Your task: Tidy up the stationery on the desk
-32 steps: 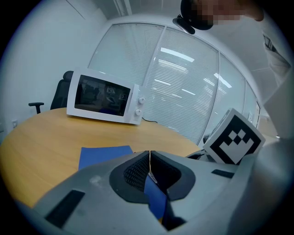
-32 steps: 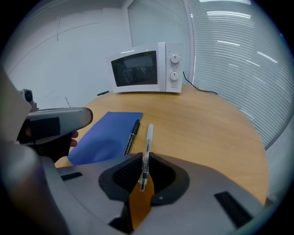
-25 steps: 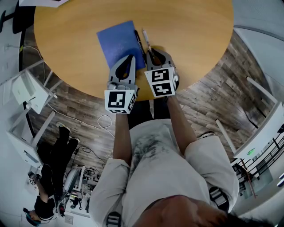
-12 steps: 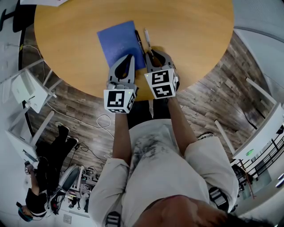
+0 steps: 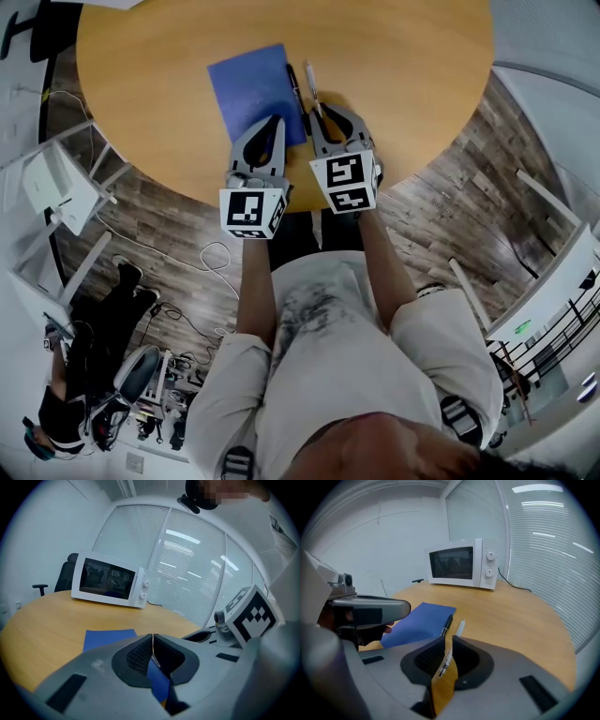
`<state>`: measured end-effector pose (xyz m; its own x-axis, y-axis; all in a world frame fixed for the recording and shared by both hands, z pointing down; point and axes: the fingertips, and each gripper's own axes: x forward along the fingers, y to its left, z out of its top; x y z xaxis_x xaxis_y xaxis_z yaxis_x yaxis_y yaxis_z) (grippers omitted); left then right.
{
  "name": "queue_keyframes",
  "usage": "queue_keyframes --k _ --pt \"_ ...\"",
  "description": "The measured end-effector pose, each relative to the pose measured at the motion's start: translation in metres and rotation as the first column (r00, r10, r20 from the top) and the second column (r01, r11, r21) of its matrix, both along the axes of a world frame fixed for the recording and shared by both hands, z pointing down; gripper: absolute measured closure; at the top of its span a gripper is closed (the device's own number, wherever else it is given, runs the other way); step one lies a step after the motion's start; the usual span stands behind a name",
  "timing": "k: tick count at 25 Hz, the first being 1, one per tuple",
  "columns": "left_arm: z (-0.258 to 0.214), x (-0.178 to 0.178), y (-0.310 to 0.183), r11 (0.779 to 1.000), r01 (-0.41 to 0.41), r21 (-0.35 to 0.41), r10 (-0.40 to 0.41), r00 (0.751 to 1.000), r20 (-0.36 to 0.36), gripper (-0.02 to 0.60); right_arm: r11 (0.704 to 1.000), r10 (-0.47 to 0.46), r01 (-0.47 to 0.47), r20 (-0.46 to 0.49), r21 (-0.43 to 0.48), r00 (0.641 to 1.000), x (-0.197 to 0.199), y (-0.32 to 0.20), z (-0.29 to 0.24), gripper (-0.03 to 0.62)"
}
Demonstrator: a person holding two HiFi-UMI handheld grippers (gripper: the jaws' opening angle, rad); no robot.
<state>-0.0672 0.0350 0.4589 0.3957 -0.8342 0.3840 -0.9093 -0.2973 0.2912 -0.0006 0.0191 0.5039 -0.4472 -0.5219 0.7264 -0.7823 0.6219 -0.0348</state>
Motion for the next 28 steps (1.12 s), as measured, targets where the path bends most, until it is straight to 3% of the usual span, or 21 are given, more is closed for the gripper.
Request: queue_keyframes --k 12,19,28 --pt "-0.033 -0.008 0.007 0.999 0.025 0.042 -0.025 1.000 0.008 0.569 0.967 -0.170 0.144 0.112 0.210 0.979 -0.017 -0.005 -0.071 0.531" --pt "-0.048 -0.015 0.014 0.998 0.039 0.055 -0.039 0.999 0.005 0.571 0.968 -0.196 0.147 0.246 0.204 0.949 -0.015 0.002 -0.092 0.531" --pt "-0.051 -0.025 0.023 0.997 0.064 0.045 -0.064 0.998 0.003 0.569 0.975 -0.196 0.151 0.309 0.162 0.931 -0.009 0.014 -0.094 0.531"
